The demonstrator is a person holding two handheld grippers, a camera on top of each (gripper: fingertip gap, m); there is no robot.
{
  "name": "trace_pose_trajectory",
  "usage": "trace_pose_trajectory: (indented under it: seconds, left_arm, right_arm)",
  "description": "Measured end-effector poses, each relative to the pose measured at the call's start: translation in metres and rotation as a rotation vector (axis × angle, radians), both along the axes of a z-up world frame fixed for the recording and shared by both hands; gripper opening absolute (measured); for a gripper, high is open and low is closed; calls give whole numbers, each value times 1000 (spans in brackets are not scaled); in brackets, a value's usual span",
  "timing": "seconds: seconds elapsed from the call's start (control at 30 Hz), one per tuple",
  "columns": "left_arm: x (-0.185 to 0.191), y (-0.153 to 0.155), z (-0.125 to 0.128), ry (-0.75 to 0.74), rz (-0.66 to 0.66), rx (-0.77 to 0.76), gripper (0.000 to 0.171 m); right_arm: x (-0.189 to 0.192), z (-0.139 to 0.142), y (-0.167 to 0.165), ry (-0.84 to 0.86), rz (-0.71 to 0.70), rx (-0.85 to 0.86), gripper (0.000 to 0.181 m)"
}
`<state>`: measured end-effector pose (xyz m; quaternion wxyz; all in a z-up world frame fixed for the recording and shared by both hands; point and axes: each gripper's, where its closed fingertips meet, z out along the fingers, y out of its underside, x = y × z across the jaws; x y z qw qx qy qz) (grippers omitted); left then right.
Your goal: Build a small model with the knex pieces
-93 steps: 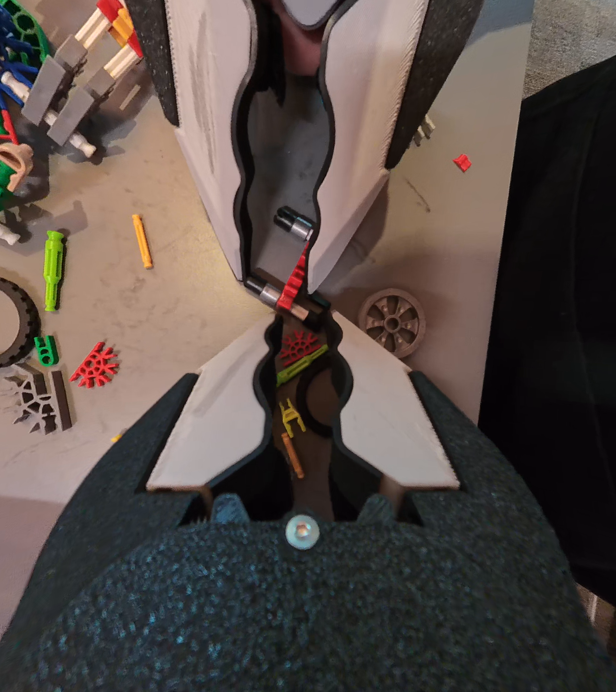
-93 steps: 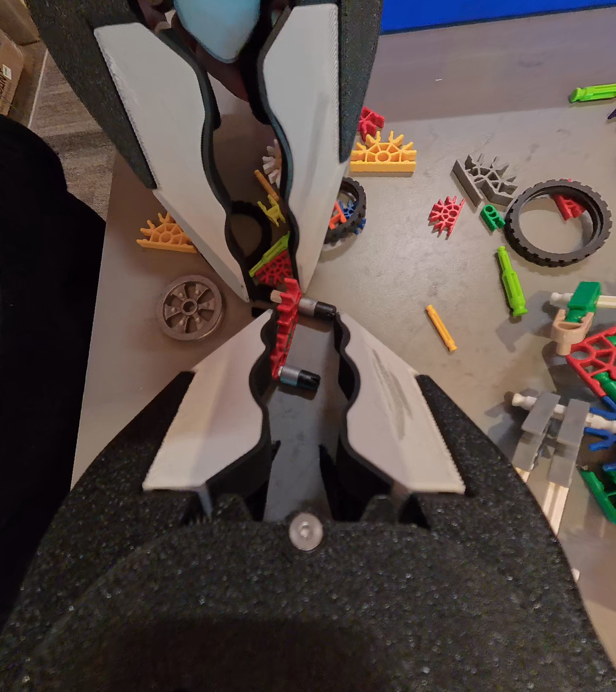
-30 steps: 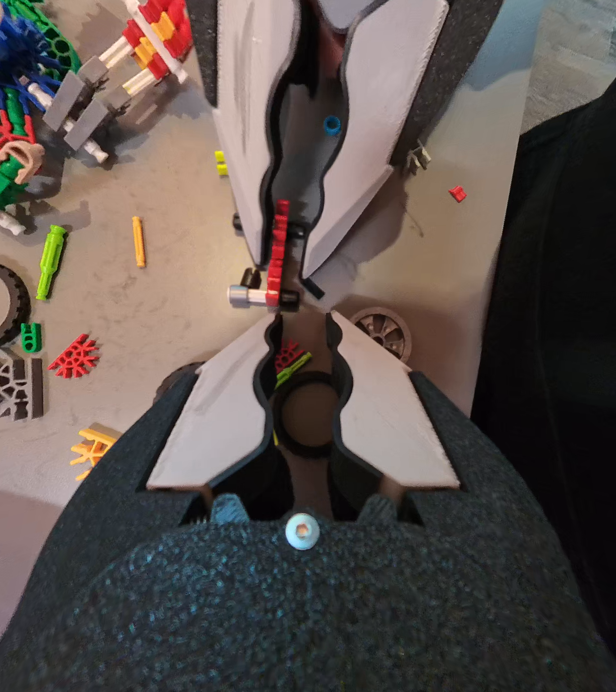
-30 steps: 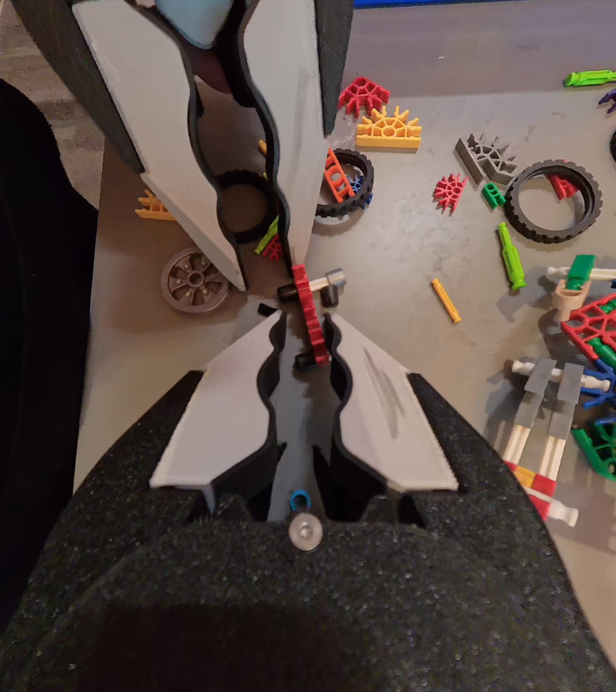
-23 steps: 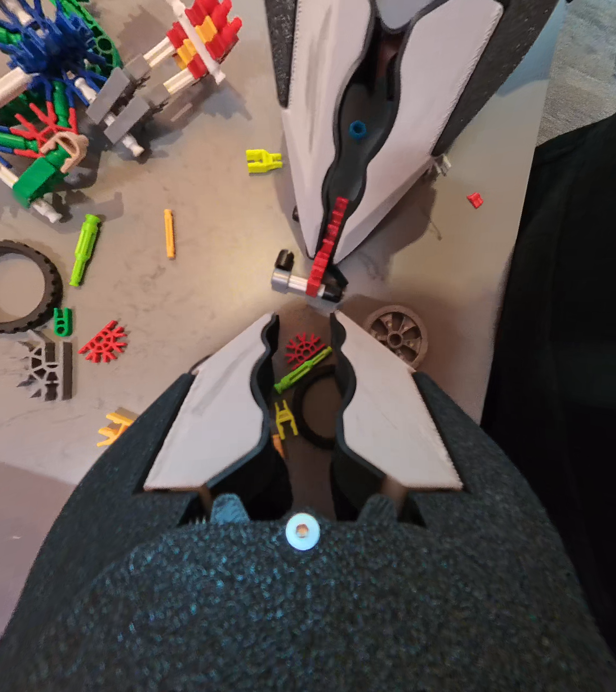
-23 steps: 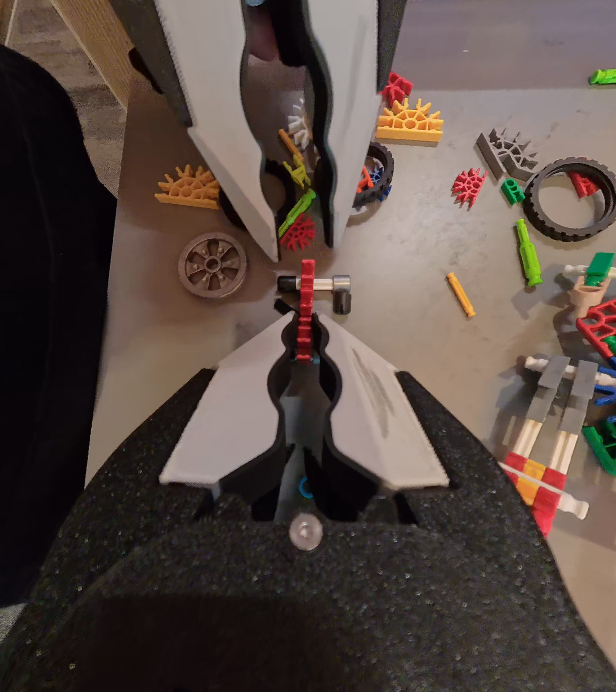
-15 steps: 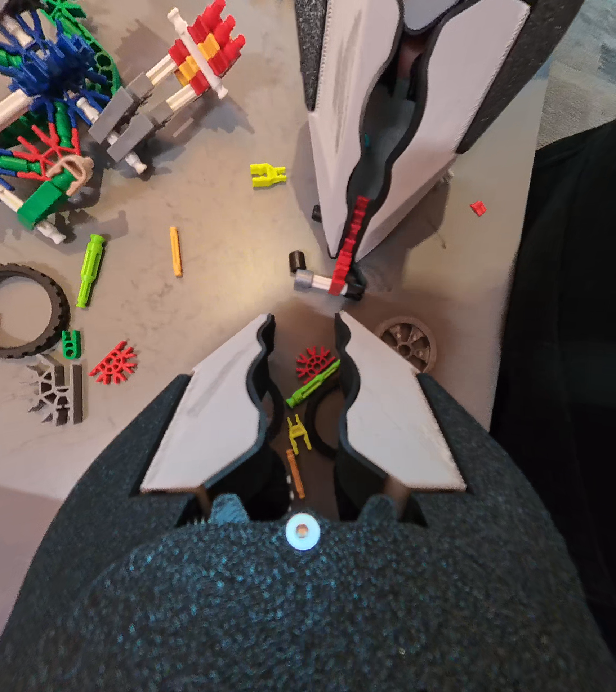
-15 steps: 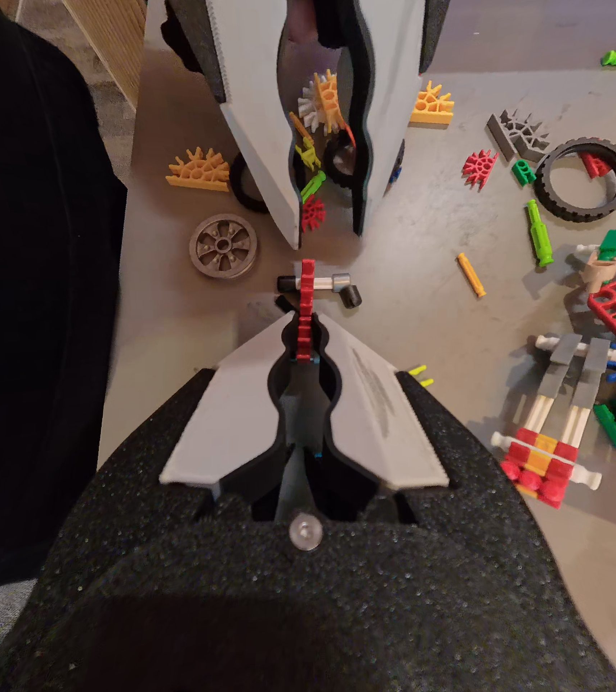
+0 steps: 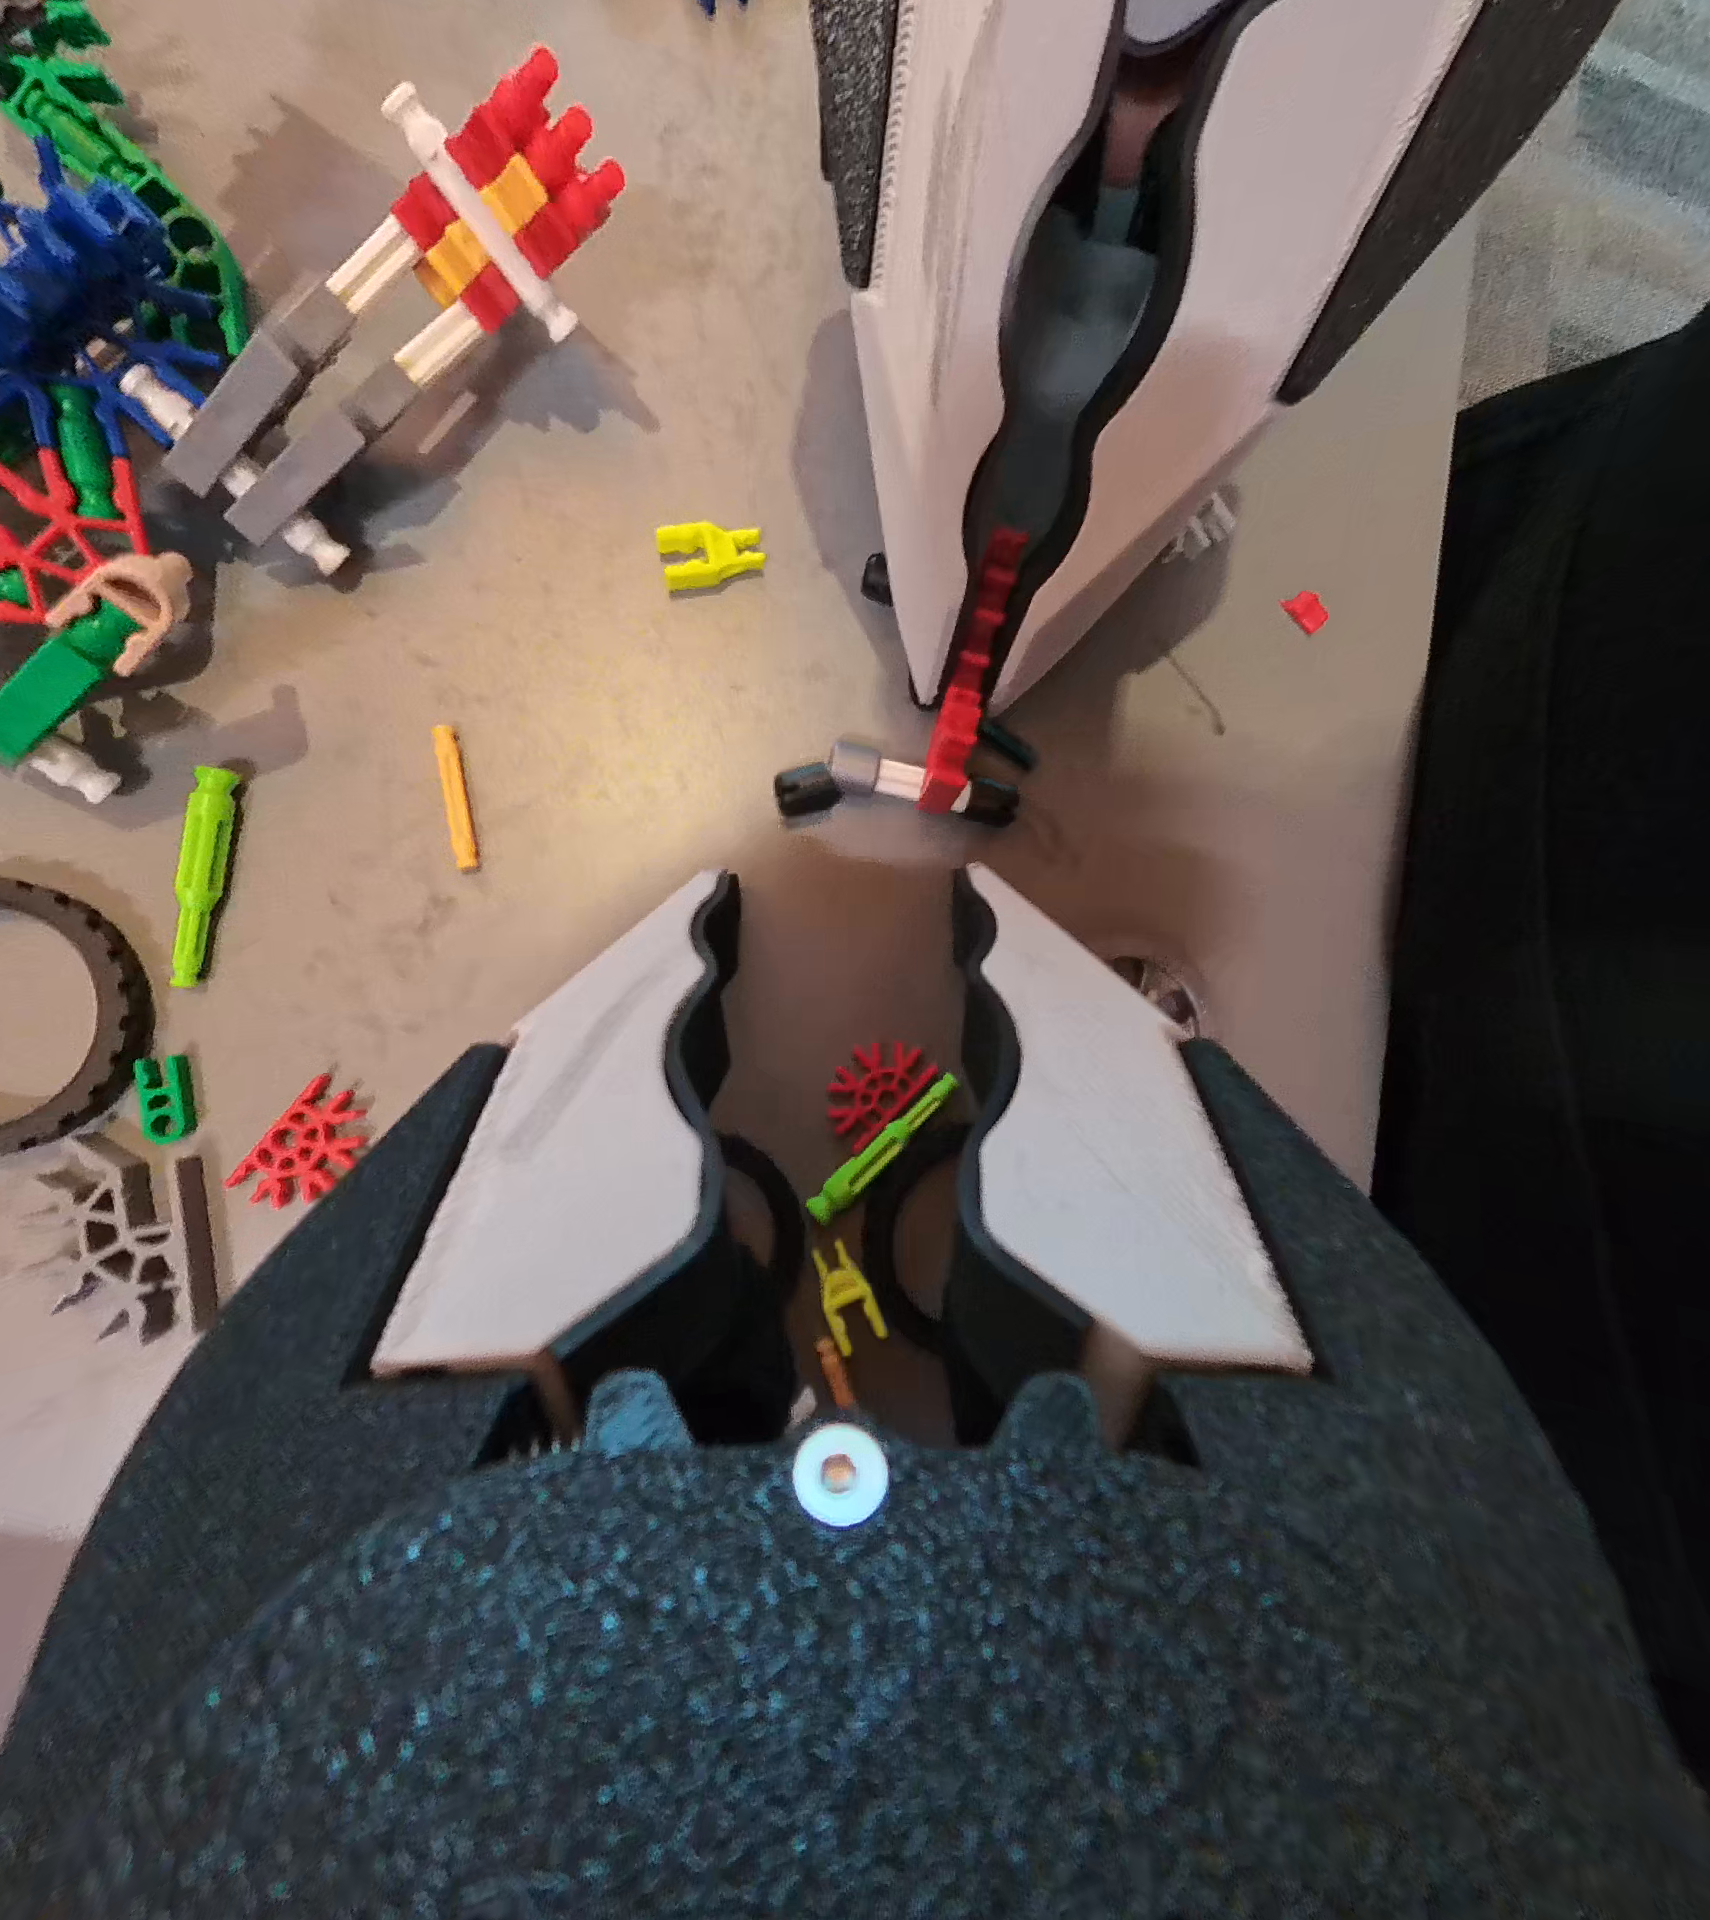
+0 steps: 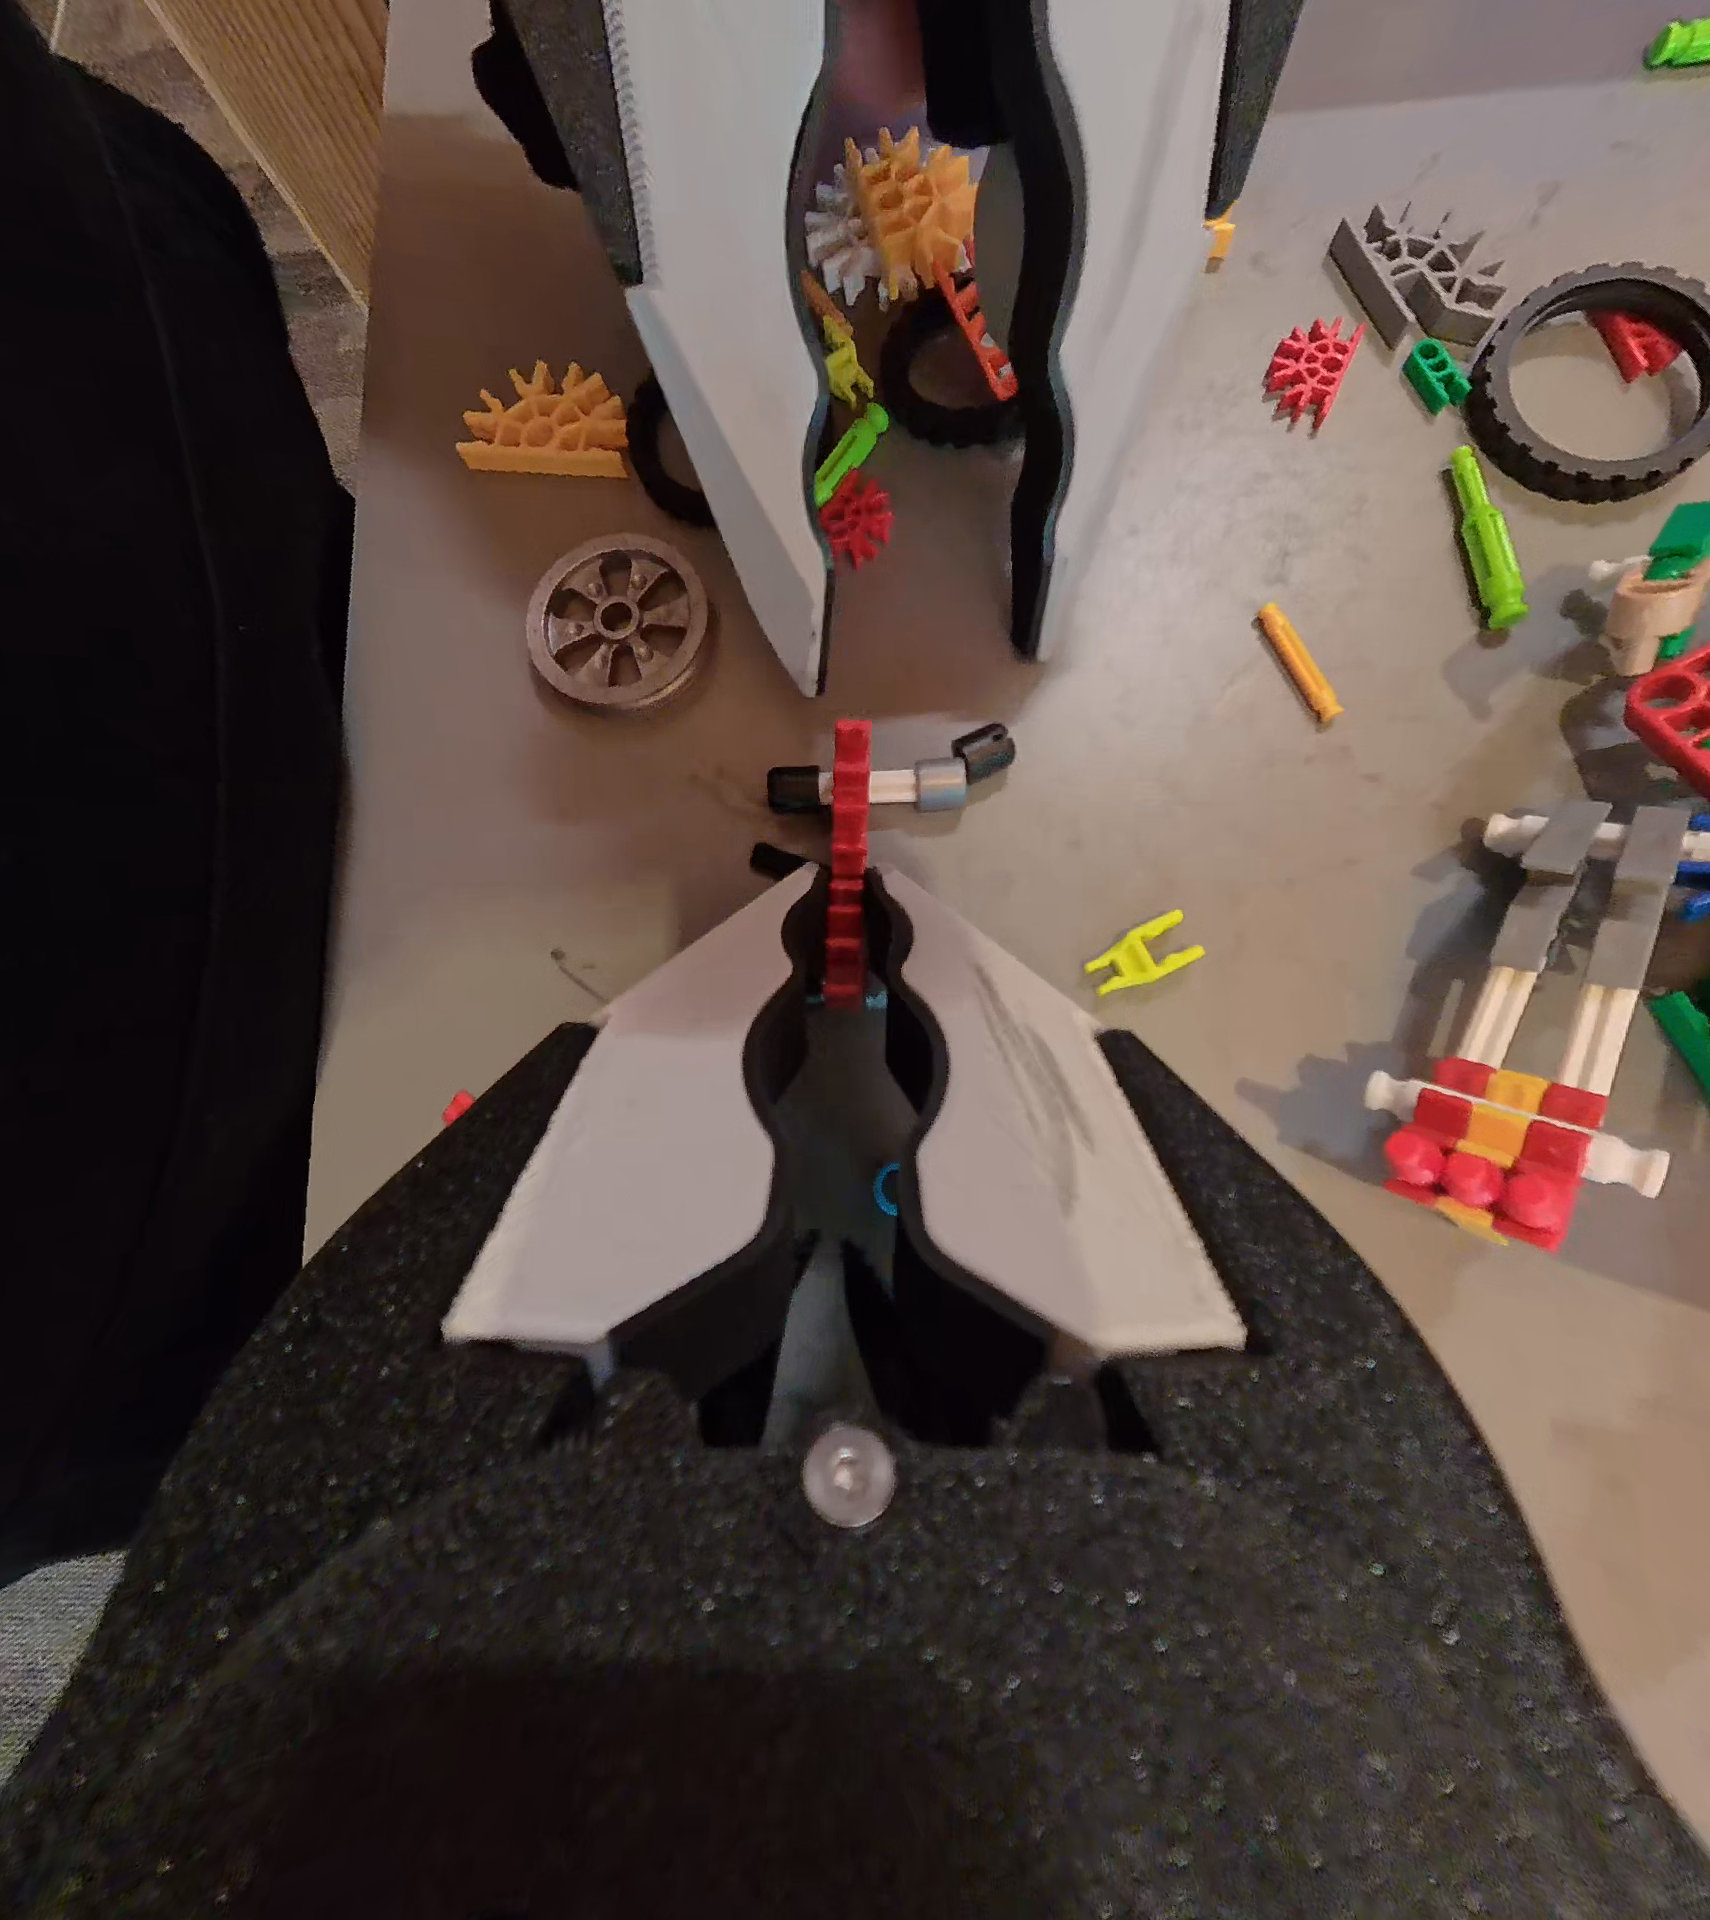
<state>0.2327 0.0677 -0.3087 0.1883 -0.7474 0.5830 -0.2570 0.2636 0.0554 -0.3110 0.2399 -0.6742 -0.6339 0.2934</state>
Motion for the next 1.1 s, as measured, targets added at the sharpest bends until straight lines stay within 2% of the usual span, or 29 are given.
trace_pose_trajectory:
  seconds: [0.67,1.1]
  left_arm:
    - [6,-5,0,-3,-32,-8,45]
    - [9,-3,-1,10,-55,6,48]
  right_arm:
    - [-10,0,3,-11,101,29,6]
    - [-7,0,3,-2,77,11,6]
